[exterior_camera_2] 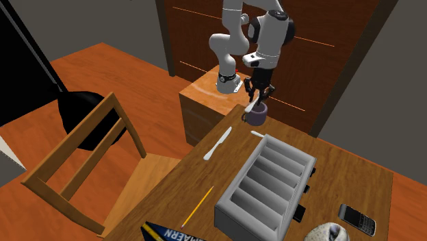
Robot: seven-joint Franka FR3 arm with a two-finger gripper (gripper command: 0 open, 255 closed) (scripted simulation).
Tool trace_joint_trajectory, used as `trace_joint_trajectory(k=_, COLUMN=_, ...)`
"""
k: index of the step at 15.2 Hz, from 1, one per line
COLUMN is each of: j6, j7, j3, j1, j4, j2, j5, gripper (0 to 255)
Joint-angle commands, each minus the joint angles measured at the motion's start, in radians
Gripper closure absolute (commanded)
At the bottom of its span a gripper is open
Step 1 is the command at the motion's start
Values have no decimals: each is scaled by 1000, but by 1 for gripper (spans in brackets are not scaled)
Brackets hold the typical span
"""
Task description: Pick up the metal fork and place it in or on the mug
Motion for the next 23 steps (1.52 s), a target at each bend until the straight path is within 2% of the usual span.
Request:
trace_joint_trajectory(k=1, j6=5, j7=-6, j3=0, j1=21, j4=-75, j2=-81, j5=48, gripper=255)
trace_joint_trajectory(k=2, j6=5, j7=-7, j3=0, j1=35, j4=-110, j2=-119, j5=70, gripper=255)
trace_joint_trajectory(k=13, j6=153, j7=32, j3=26, j1=28, j4=-203, j2=-56, j5=37, gripper=255)
trace_joint_trajectory(k=20, j6=153, j7=32, j3=26, j1=28, j4=-203, j2=-56, j5=37, gripper=255)
trace_joint_trajectory(k=21, j6=153, j7=32, j3=26, j1=28, j4=-203, j2=-56, j5=37, gripper=0)
trace_joint_trajectory(k=23, j6=153, j7=32, j3=26, j1=28, j4=-203, j2=-56, j5=37, gripper=0)
